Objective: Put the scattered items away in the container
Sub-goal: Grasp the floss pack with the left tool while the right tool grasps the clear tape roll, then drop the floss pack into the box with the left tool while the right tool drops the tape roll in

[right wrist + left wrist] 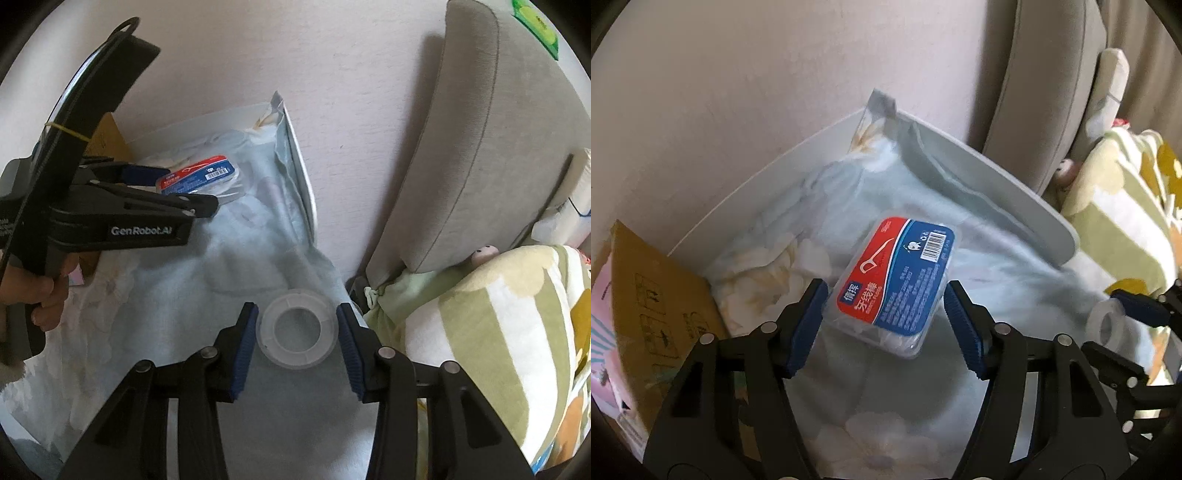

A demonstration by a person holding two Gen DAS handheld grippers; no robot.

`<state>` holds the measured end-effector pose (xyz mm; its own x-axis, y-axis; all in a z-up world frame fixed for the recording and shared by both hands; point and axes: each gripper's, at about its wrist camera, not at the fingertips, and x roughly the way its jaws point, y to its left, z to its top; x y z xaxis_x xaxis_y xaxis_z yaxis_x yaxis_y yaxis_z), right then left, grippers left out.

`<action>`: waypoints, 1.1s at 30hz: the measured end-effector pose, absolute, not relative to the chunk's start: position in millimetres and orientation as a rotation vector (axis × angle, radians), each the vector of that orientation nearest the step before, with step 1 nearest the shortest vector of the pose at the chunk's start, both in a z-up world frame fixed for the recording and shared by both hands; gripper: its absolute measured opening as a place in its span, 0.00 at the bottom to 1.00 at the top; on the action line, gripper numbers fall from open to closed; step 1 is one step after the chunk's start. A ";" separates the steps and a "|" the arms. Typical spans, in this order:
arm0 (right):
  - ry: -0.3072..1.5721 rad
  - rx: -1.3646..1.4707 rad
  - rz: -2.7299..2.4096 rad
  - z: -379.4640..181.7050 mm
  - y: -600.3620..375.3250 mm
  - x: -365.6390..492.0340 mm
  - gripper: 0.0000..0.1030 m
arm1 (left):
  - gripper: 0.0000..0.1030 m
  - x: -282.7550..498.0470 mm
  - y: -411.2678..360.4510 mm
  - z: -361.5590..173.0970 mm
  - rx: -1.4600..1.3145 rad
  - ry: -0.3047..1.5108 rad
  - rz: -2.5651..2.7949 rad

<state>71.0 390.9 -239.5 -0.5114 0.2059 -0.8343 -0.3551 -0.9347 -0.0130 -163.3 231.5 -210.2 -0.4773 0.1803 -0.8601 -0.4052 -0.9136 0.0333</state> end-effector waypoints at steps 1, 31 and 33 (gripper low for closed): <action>0.229 -1.328 2.469 -237.6 391.8 72.6 0.39 | 0.60 -160.7 230.7 -205.4 -1.351 0.325 2.415; 0.184 -1.216 2.491 -173.6 337.3 88.1 0.39 | 0.52 -101.9 181.3 -84.3 -1.044 0.056 2.528; 0.195 -1.221 2.520 -159.0 331.6 81.9 0.39 | 0.52 -93.7 155.7 -68.6 -1.027 0.026 2.581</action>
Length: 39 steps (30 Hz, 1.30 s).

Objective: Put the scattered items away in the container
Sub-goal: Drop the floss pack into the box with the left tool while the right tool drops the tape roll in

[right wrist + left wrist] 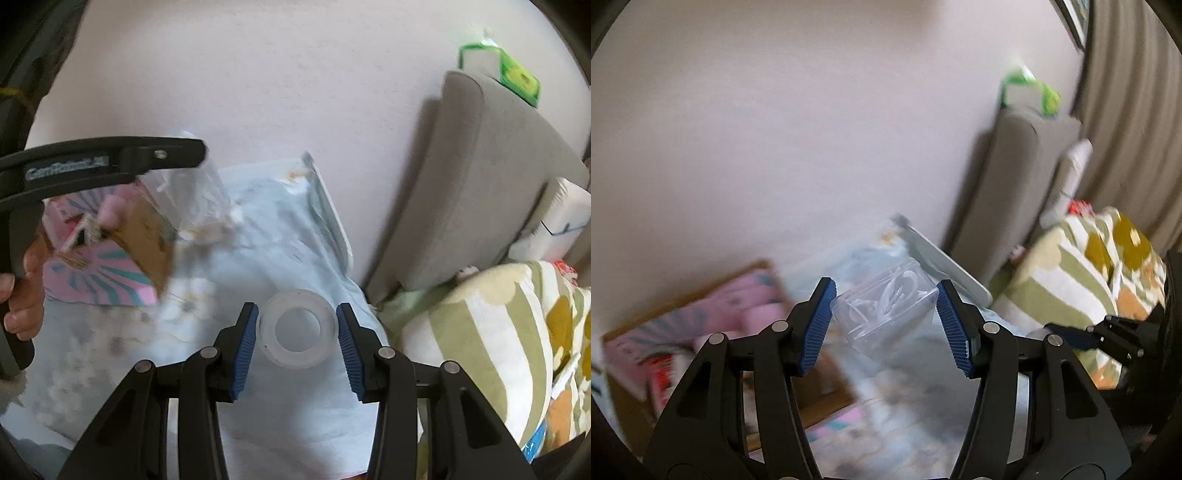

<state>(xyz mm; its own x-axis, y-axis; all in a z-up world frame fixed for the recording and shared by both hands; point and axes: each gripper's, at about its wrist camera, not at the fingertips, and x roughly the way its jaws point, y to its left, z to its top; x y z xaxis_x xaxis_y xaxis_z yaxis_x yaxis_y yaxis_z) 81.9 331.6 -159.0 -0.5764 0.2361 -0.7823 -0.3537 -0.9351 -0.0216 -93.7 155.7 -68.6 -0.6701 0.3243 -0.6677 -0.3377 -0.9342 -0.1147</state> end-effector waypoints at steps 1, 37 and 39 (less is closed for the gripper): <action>0.194 -1.217 2.531 -153.4 328.8 80.4 0.39 | 0.52 -87.6 136.5 -60.1 -1.022 0.011 2.621; 0.017 -1.441 2.701 -126.1 174.6 -107.5 0.62 | 0.93 -79.7 -82.0 -100.3 -1.528 -0.319 2.897; -0.001 -1.444 2.691 -124.7 172.2 -105.4 0.62 | 0.93 -76.5 -81.1 -96.8 -1.548 -0.291 2.917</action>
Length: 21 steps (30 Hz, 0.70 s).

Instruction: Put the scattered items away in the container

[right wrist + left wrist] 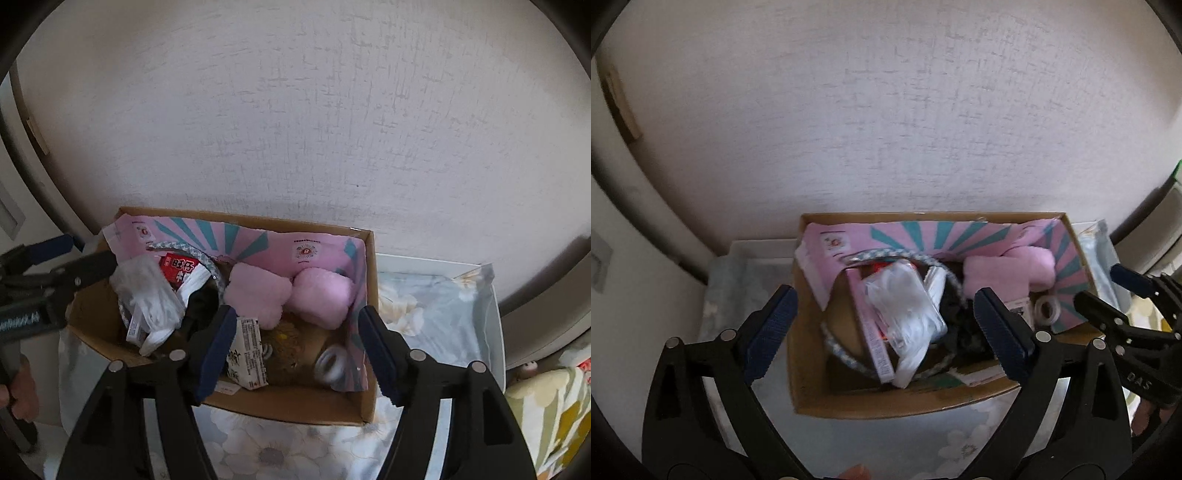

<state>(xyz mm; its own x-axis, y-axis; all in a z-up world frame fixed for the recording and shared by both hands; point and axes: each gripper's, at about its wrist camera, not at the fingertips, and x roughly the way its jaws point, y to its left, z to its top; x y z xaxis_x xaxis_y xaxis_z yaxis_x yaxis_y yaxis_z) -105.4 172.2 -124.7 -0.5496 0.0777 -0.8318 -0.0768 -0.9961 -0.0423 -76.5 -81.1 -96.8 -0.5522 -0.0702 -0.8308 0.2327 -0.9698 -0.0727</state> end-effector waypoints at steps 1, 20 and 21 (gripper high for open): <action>-0.005 -1.443 2.692 -124.9 173.8 -104.5 0.62 | 0.93 -73.8 -79.2 -93.6 1.377 0.243 -2.611; 0.023 -1.414 2.734 -81.6 160.5 -65.5 0.62 | 0.99 -35.0 -33.5 -25.7 1.332 0.199 -2.642; 0.028 -1.410 2.739 -77.8 160.3 -62.5 0.62 | 0.99 -32.3 -31.2 -23.3 1.331 0.204 -2.643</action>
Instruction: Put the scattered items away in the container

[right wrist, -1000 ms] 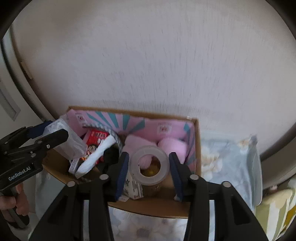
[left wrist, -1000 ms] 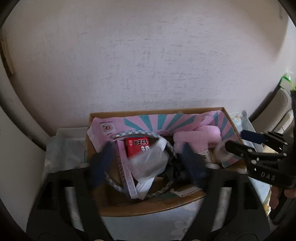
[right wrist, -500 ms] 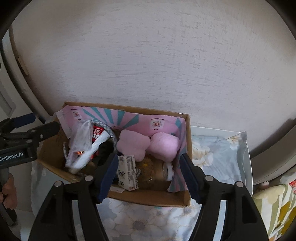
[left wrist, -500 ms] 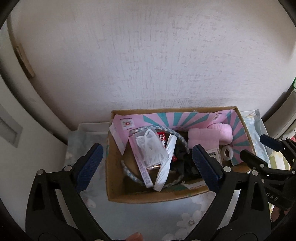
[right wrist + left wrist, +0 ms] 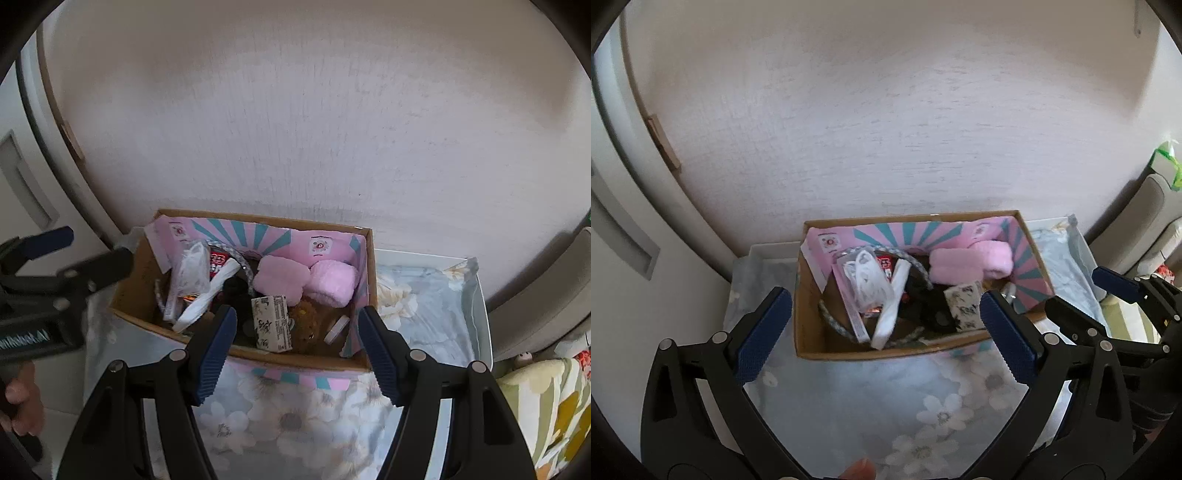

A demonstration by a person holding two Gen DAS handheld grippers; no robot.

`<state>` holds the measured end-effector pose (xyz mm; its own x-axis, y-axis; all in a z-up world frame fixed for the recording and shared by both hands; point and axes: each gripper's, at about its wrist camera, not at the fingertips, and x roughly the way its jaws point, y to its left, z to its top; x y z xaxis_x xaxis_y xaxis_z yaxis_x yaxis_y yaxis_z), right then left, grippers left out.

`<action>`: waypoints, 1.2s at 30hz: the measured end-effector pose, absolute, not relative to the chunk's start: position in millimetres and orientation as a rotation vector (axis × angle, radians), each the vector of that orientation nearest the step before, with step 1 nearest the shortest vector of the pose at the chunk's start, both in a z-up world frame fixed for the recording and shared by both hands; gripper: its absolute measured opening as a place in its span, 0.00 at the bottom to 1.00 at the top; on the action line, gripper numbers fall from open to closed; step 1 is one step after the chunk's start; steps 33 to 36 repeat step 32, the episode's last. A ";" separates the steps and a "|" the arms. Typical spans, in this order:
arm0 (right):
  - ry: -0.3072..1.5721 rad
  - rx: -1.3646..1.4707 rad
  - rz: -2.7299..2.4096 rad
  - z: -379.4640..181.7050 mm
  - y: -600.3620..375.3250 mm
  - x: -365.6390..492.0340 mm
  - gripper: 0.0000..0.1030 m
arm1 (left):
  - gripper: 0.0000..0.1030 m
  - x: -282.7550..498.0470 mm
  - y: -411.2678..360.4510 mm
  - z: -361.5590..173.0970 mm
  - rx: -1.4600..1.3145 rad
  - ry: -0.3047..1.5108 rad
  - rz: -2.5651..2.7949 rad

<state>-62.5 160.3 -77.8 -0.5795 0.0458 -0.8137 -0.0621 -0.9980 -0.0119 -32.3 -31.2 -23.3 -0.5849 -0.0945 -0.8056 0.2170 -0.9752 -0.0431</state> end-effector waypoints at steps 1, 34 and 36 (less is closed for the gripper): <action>0.033 -1.405 2.737 -72.3 159.9 -57.6 0.62 | 0.99 -29.7 -29.0 -21.3 1.332 0.212 -2.642; 0.136 -1.375 2.716 -34.5 169.8 -15.6 0.62 | 0.99 11.5 -6.8 7.1 1.262 0.254 -2.642; 0.136 -1.375 2.716 -34.5 169.8 -15.6 0.62 | 0.99 11.5 -6.8 7.1 1.262 0.254 -2.642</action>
